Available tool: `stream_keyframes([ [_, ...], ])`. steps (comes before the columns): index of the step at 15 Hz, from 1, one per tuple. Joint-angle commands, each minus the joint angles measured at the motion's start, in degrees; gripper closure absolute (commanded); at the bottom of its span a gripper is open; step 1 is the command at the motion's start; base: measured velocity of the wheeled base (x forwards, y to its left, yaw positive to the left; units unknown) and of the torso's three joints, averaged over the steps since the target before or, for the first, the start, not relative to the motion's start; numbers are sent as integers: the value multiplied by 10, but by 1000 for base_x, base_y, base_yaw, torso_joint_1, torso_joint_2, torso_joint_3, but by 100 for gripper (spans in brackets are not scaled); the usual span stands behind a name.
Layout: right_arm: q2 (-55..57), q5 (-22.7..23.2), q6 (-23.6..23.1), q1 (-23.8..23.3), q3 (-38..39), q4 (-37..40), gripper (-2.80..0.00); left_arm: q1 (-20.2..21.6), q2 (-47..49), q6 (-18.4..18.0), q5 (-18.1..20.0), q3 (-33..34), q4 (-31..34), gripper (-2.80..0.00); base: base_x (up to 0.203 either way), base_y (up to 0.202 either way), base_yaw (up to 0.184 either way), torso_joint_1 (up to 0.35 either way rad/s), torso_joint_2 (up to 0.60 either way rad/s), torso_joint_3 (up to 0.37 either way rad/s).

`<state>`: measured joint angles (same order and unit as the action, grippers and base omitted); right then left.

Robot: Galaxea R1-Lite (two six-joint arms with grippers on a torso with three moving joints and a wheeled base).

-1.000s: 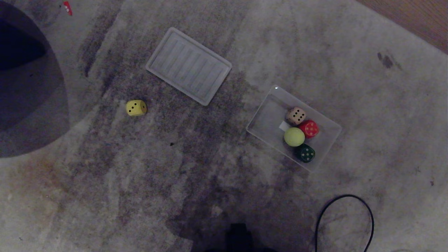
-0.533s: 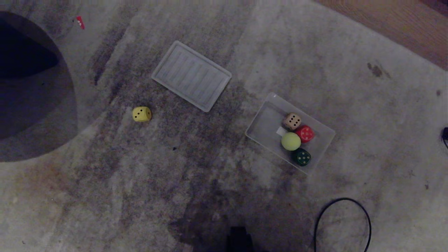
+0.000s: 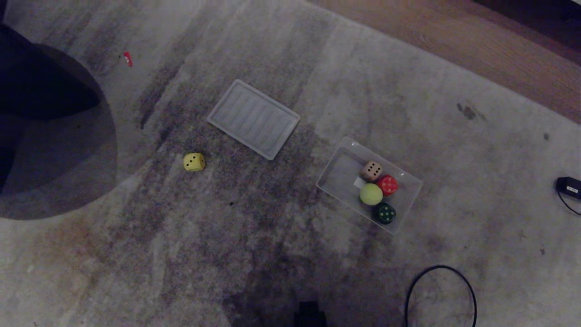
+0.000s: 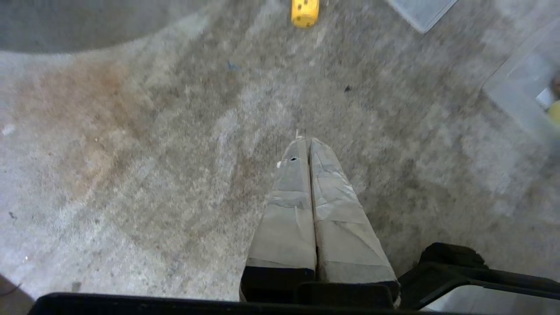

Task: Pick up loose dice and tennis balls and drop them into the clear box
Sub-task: Pick up toys out of the box

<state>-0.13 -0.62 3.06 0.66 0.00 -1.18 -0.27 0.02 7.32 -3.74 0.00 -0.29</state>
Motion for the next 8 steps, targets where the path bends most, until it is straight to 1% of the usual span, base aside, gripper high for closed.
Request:
stream_keyframes([
  [1, 1, 0, 0, 0, 4, 0, 0, 0, 1, 1, 0, 1, -1, 0, 0, 0, 0, 2, 7, 198],
  [8, 1, 0, 0, 0, 4, 0, 0, 0, 1, 1, 0, 1, -1, 0, 0, 0, 0, 2, 2, 199],
])
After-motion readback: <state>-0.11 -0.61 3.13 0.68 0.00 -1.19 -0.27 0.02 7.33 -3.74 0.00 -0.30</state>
